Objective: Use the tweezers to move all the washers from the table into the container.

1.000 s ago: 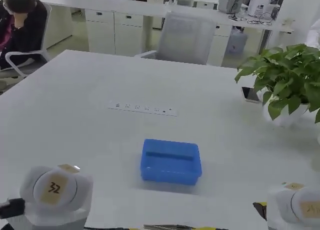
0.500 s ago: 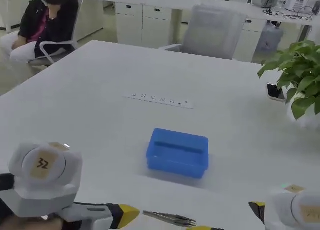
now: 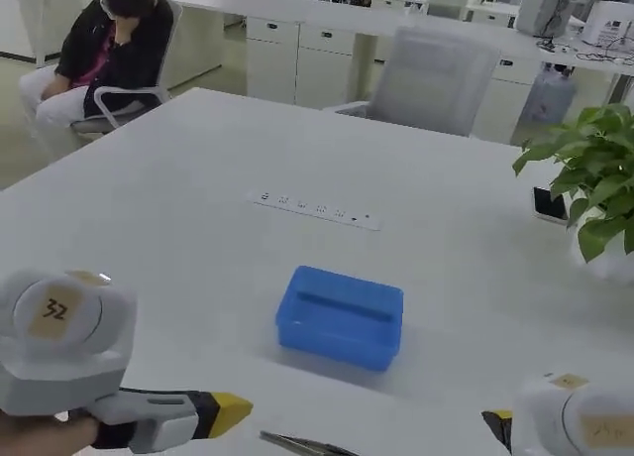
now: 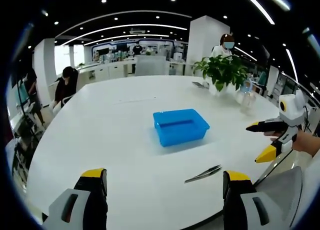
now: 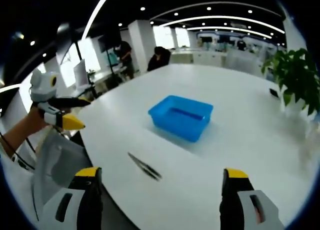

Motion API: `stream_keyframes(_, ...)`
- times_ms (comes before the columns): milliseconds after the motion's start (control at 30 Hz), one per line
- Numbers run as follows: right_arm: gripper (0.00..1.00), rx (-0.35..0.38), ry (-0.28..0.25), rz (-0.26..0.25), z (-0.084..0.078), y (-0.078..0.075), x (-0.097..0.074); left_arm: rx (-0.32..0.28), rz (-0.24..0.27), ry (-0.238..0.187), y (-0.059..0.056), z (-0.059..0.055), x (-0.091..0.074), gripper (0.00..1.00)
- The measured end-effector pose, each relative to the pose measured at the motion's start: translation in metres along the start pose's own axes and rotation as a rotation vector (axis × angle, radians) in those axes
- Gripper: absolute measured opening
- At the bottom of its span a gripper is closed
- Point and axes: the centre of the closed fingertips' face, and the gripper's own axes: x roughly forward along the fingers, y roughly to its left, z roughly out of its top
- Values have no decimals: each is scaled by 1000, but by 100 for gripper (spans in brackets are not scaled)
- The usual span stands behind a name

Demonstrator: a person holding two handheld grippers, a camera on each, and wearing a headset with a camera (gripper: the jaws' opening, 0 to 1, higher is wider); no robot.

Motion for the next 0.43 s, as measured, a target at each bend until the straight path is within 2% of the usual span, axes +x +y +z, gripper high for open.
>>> stream_keyframes(100, 99, 0, 3, -28, 5, -1, -1, 2, -17, 16, -1, -2, -3, 99)
stream_keyframes(200, 99, 32, -21, -48, 13, -2, -5, -3, -31, 15, 1, 1, -6, 99)
stream_keyframes(300, 99, 41, -19, -66, 14, -2, -4, -11, -43, 6, -1, 5, -11, 99)
stream_keyframes(433, 99, 53, -28, -92, 14, -2, 1, 34, -49, 0, 5, 6, -12, 99)
